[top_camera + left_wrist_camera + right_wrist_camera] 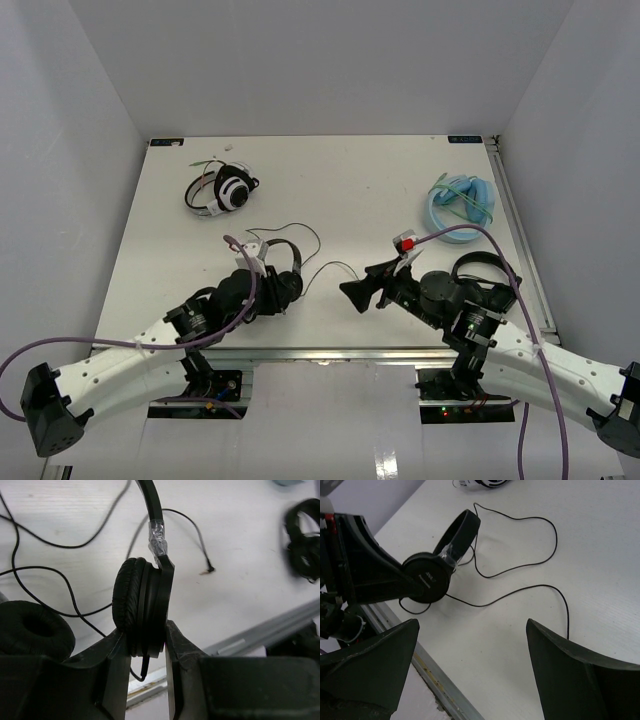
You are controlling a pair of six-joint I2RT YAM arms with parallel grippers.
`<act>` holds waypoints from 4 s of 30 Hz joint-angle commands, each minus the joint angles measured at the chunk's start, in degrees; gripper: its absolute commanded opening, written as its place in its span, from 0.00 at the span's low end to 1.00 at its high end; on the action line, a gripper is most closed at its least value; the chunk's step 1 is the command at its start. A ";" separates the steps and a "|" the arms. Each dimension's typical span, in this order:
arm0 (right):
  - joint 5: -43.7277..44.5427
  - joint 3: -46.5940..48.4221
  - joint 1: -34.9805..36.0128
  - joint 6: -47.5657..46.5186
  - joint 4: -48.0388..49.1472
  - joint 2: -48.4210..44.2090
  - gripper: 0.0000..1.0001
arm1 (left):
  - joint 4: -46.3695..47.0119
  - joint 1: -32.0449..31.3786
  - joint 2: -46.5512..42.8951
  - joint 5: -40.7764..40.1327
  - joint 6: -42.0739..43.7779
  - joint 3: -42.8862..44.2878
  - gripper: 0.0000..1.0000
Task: Wrap the headphones
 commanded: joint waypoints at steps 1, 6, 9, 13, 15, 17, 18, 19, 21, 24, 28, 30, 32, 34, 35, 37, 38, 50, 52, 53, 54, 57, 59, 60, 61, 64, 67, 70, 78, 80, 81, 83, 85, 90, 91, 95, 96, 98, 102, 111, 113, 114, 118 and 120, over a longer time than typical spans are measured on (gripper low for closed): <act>-0.36 2.68 0.09 5.54 4.97 -0.03 0.95 | 11.87 -3.92 -6.50 6.43 1.53 -5.09 0.00; 0.88 6.44 0.13 7.88 6.31 6.16 0.96 | 15.72 -8.65 -4.85 4.85 3.12 -4.84 0.00; 3.43 8.55 0.05 8.45 6.37 10.26 0.96 | 15.99 -11.70 -0.05 1.52 3.42 -2.70 0.00; 5.44 10.50 0.11 8.85 6.25 15.50 0.96 | 16.30 -15.40 3.94 -2.83 3.49 -1.00 0.00; 6.35 10.41 -0.03 9.60 6.26 17.37 0.97 | 16.30 -17.31 5.86 -5.12 3.26 -0.07 0.00; 7.99 9.37 -0.03 10.65 6.29 18.02 0.98 | 16.30 -18.58 6.52 -7.21 3.08 0.40 0.00; 8.75 8.74 -0.03 11.16 6.37 18.16 0.98 | 16.31 -19.13 6.59 -7.96 3.07 0.58 0.00; 9.13 8.22 -0.03 11.49 6.56 18.11 0.98 | 16.36 -19.52 6.31 -8.30 3.11 0.68 0.00; 9.04 7.12 -0.05 12.19 7.86 18.09 0.99 | 16.40 -19.81 6.09 -8.71 3.20 0.77 0.00; 6.41 5.99 -0.12 13.14 11.00 18.20 1.00 | 16.66 -20.28 5.80 -9.21 3.49 0.90 0.00; 5.19 6.01 -0.06 15.80 11.80 19.24 0.99 | 17.73 -20.83 5.67 -9.64 3.58 0.37 0.00; 5.02 5.58 -0.09 17.26 12.03 20.13 0.96 | 18.78 -21.05 5.38 -9.54 3.77 -0.03 0.00; 4.18 5.15 -0.04 18.18 12.81 21.02 0.94 | 19.37 -21.14 5.10 -9.55 3.89 -0.32 0.00; 2.59 4.74 -0.03 18.74 14.97 22.42 0.91 | 19.50 -21.23 4.81 -9.55 4.21 -0.52 0.00; 2.16 4.70 -0.05 18.86 15.51 22.97 0.90 | 19.69 -21.24 4.70 -9.58 4.29 -0.62 0.00; 1.63 4.93 -0.12 19.39 16.05 24.23 0.86 | 20.32 -21.37 4.24 -9.81 4.42 -1.00 0.00; 1.41 4.93 -0.12 19.65 16.37 24.88 0.85 | 20.69 -21.44 3.95 -9.74 4.56 -1.32 0.00; -0.37 5.12 -0.11 17.73 20.38 28.46 0.23 | 23.58 -21.58 3.47 -8.44 5.92 -2.50 0.00; -0.51 5.19 -0.12 17.23 19.80 27.99 0.10 | 23.44 -21.58 3.06 -8.21 6.38 -2.40 0.06; -0.67 5.20 -0.12 16.79 19.58 27.53 0.08 | 23.23 -21.58 2.78 -8.05 6.48 -2.34 0.16; -0.83 5.28 -0.04 15.41 19.42 26.54 0.08 | 22.98 -21.58 2.29 -7.88 6.48 -2.17 0.29; -0.75 6.17 -0.22 12.36 15.43 24.13 0.08 | 18.04 -21.58 1.75 -7.25 6.84 -0.21 0.65; -0.63 7.43 -0.76 8.68 10.69 21.04 0.08 | 12.84 -21.56 1.42 -6.60 7.46 3.21 0.72; -0.42 8.14 -1.11 7.15 8.20 19.52 0.08 | 10.35 -21.58 1.31 -6.07 7.68 4.99 0.76; -0.27 8.49 -1.48 6.38 5.48 17.94 0.08 | 8.63 -21.54 1.36 -5.64 7.88 6.25 0.78; -0.65 9.04 -3.24 3.89 -0.97 14.27 0.08 | 1.95 -21.58 2.13 -4.82 8.13 11.94 0.83; -1.85 10.10 -3.99 0.84 -7.76 11.37 0.08 | -4.29 -21.58 3.35 -5.77 9.40 16.60 0.83; -5.21 9.62 -3.99 -1.60 -10.53 8.64 0.08 | -8.30 -21.58 5.22 -10.89 10.78 20.77 0.81; -14.85 7.43 -3.99 0.12 -11.40 1.20 0.08 | -10.77 -21.53 13.17 -18.02 17.18 23.69 0.77; -17.08 7.48 -3.99 0.88 -11.31 0.32 0.08 | -10.54 -21.54 15.28 -19.11 18.48 23.34 0.75; -17.84 7.43 -3.99 1.38 -11.19 -0.17 0.08 | -9.93 -21.51 15.84 -19.37 18.97 22.80 0.74; -19.19 7.21 -3.99 2.05 -10.90 -1.24 0.08 | -8.47 -21.58 16.69 -20.04 19.81 21.29 0.72; -20.28 7.13 -3.99 2.47 -10.73 -2.32 0.08 | -7.03 -21.58 16.78 -20.46 20.64 19.94 0.71; -23.51 7.21 -3.99 3.86 -10.47 -4.24 0.08 | -2.94 -21.58 15.90 -23.16 21.43 17.61 0.65; -23.88 7.22 -3.99 3.87 -10.56 -4.42 0.08 | -2.31 -21.58 15.64 -23.16 21.79 17.51 0.64; -25.31 7.40 -3.99 4.85 -10.55 -4.58 0.08 | 1.55 -21.58 14.30 -21.57 24.16 16.80 0.57; -25.57 7.44 -3.99 4.98 -10.51 -4.54 0.08 | 1.77 -21.58 14.08 -21.35 24.34 16.72 0.55; -25.80 7.48 -3.99 5.18 -10.47 -4.50 0.08 | 2.05 -21.58 13.71 -20.81 24.58 16.64 0.50; -25.37 7.48 -3.99 5.27 -10.47 -4.49 0.08 | 2.15 -21.57 13.44 -19.01 24.76 16.22 0.40; -24.15 7.72 -3.99 3.93 -10.27 -2.61 0.22 | 2.41 -21.52 14.12 -15.22 24.26 15.85 0.03; -22.31 8.28 -3.99 2.66 -10.61 -1.89 0.45 | 1.79 -21.55 13.80 -15.52 23.63 15.99 0.00; -20.99 8.70 -3.99 1.85 -10.78 -1.51 0.58 | 1.36 -21.50 13.51 -16.03 23.11 16.16 0.00; -16.81 11.59 -3.99 -1.02 -13.12 -0.41 0.75 | -5.01 -21.50 11.82 -20.47 17.75 18.50 0.00; -15.65 14.56 -3.99 -3.79 -15.02 -0.09 0.78 | -10.98 -21.58 10.57 -23.78 14.05 20.49 0.00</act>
